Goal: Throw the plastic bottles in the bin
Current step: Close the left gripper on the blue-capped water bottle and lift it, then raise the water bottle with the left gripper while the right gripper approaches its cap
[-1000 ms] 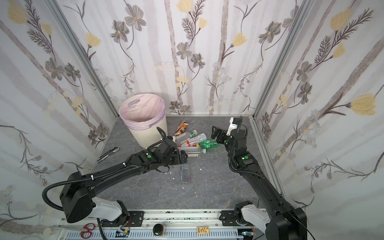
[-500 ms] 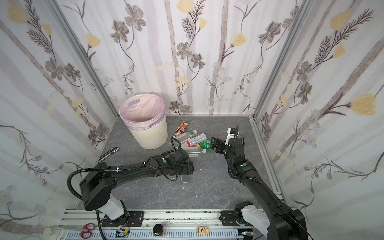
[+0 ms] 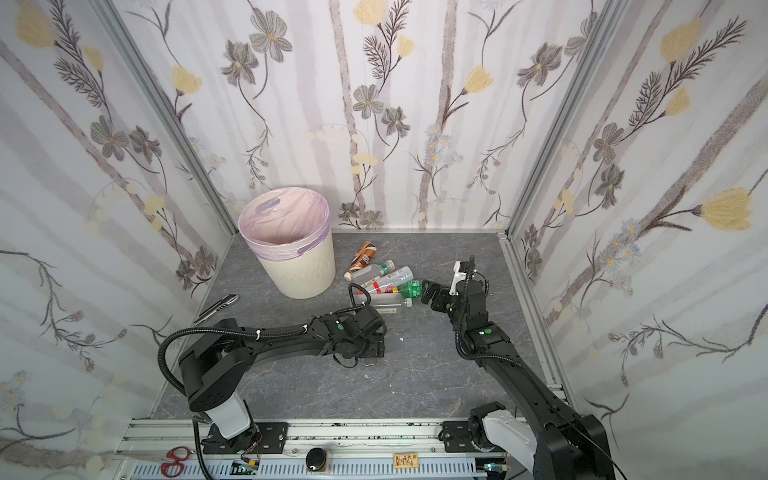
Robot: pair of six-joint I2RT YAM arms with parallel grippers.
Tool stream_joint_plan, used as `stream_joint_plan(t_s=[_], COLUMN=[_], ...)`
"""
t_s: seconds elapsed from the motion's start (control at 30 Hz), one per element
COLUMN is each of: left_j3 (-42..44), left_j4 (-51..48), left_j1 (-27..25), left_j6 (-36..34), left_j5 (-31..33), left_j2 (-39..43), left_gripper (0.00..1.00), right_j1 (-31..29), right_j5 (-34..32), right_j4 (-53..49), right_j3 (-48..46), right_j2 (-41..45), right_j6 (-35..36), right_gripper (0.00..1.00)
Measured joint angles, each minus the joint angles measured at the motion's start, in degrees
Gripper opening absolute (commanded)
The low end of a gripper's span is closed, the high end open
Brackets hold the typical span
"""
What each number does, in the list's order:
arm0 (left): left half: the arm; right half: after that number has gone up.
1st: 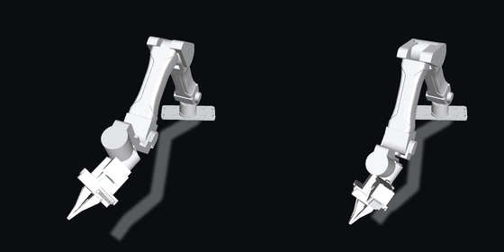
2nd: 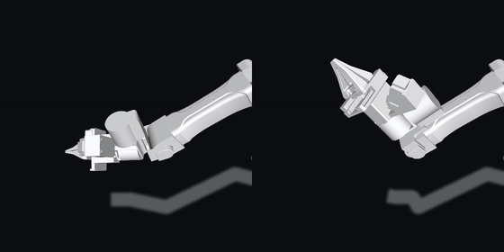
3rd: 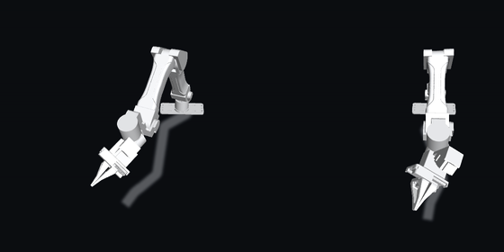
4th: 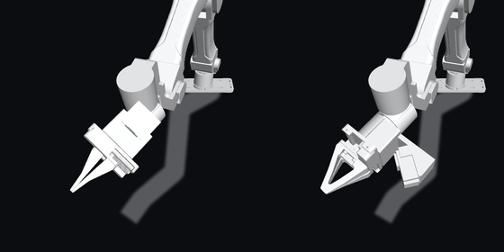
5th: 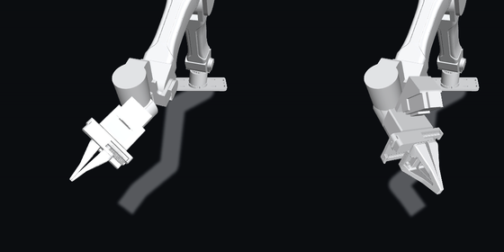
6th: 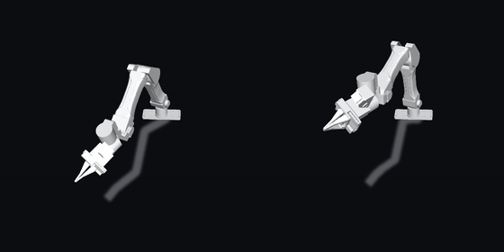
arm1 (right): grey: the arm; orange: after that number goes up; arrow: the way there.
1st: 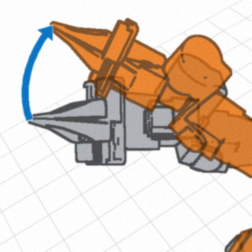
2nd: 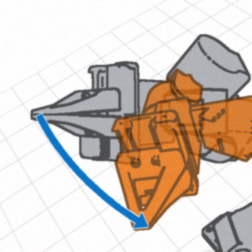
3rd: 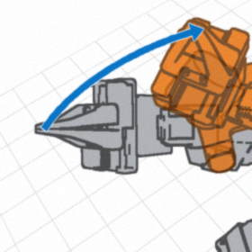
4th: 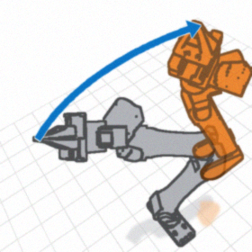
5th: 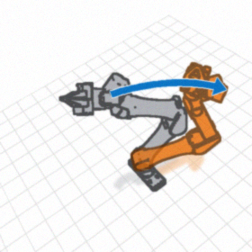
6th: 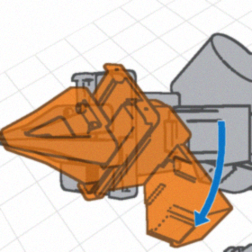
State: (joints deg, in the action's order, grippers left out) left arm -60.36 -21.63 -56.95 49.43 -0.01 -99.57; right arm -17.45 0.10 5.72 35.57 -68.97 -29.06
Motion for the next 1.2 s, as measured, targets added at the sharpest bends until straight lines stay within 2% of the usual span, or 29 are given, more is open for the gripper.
stream_joint_plan(t_s=[0.43, 0.83, 1.2], left_j3=[1.6, 0.5, -3.8], left_j4=[0.4, 0.1, 0.0], left_j1=[-0.2, -0.2, 0.1], left_j6=[-2.7, -7.9, -16.6], left_j5=[0.6, 1.9, 5.0], left_j2=[0.5, 5.4, 11.9], left_gripper=[0.50, 0.50, 0.50], right_j1=[0.2, 1.1, 3.5], right_j5=[1.7, 3.5, 7.1], right_j4=[0.6, 2.2, 1.7], right_j3=[-0.3, -0.4, 2.6], right_j2=[-1.6, -2.3, -1.4], right_j6=[-0.8, -1.7, -2.0], right_gripper=[1.00, 1.00, 1.00])
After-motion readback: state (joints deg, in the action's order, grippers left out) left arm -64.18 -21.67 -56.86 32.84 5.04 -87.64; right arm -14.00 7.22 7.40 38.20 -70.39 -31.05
